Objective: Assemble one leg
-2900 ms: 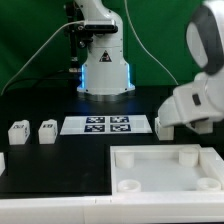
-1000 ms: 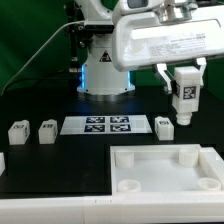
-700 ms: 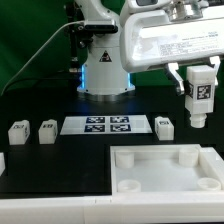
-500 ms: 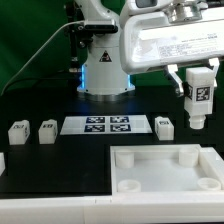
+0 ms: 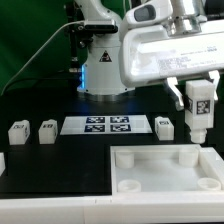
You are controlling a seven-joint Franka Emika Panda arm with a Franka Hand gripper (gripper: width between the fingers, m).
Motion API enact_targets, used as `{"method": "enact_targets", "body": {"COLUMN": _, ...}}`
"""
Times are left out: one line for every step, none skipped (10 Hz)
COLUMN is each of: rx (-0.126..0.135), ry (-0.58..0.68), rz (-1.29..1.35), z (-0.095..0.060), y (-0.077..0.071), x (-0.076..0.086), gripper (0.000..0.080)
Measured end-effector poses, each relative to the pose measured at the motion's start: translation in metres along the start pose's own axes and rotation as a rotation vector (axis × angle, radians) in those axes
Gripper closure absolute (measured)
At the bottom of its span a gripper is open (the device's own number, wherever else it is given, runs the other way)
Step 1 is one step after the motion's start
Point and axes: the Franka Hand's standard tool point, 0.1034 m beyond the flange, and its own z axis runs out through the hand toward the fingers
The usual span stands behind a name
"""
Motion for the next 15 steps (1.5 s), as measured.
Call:
{"method": "enact_targets", "body": {"rx": 0.005, "ry": 0.002, "rz": 0.007, "z": 0.007, "y": 0.000, "x": 0.007, "gripper": 0.0511}}
{"method": "enact_targets", "body": {"rx": 0.013, "ry": -0.003, "rz": 0.010, "z": 0.016, "y": -0.004, "x": 0.010, "gripper": 0.0511}}
{"method": "enact_targets", "body": {"rx": 0.022, "ry": -0.010, "rz": 0.016, "z": 0.026, "y": -0.011, "x": 0.008, "gripper": 0.0511}}
{"method": "enact_targets", "body": {"rx": 0.026, "ry": -0.017, "rz": 0.012, "z": 0.031, "y": -0.015, "x": 0.005, "gripper": 0.0511}}
{"method": "enact_targets", "body": {"rx": 0.026, "ry": -0.026, "rz": 0.012, "z": 0.036, "y": -0.015, "x": 0.000, "gripper": 0.0511}}
{"method": "enact_targets", "body": {"rx": 0.024, "ry": -0.030, "rz": 0.013, "z": 0.038, "y": -0.014, "x": -0.002, "gripper": 0.0511}}
{"method": "enact_targets", "body": {"rx": 0.019, "ry": -0.032, "rz": 0.013, "z": 0.039, "y": -0.010, "x": -0.003, "gripper": 0.0511}}
{"method": "enact_targets", "body": {"rx": 0.015, "ry": -0.034, "rz": 0.014, "z": 0.040, "y": -0.007, "x": -0.004, "gripper": 0.0511}}
{"method": "enact_targets", "body": {"rx": 0.011, "ry": -0.039, "rz": 0.017, "z": 0.042, "y": -0.003, "x": -0.007, "gripper": 0.0511}}
{"method": "enact_targets", "body": {"rx": 0.008, "ry": -0.039, "rz": 0.020, "z": 0.043, "y": 0.000, "x": -0.007, "gripper": 0.0511}}
{"method": "enact_targets", "body": {"rx": 0.004, "ry": -0.040, "rz": 0.023, "z": 0.045, "y": 0.003, "x": -0.007, "gripper": 0.0511}}
{"method": "enact_targets", "body": {"rx": -0.001, "ry": -0.039, "rz": 0.026, "z": 0.046, "y": 0.008, "x": -0.006, "gripper": 0.0511}}
{"method": "enact_targets", "body": {"rx": -0.006, "ry": -0.038, "rz": 0.029, "z": 0.048, "y": 0.013, "x": -0.006, "gripper": 0.0511}}
{"method": "enact_targets", "body": {"rx": -0.006, "ry": -0.037, "rz": 0.028, "z": 0.048, "y": 0.013, "x": -0.005, "gripper": 0.0511}}
{"method": "enact_targets", "body": {"rx": -0.003, "ry": -0.037, "rz": 0.025, "z": 0.048, "y": 0.009, "x": -0.005, "gripper": 0.0511}}
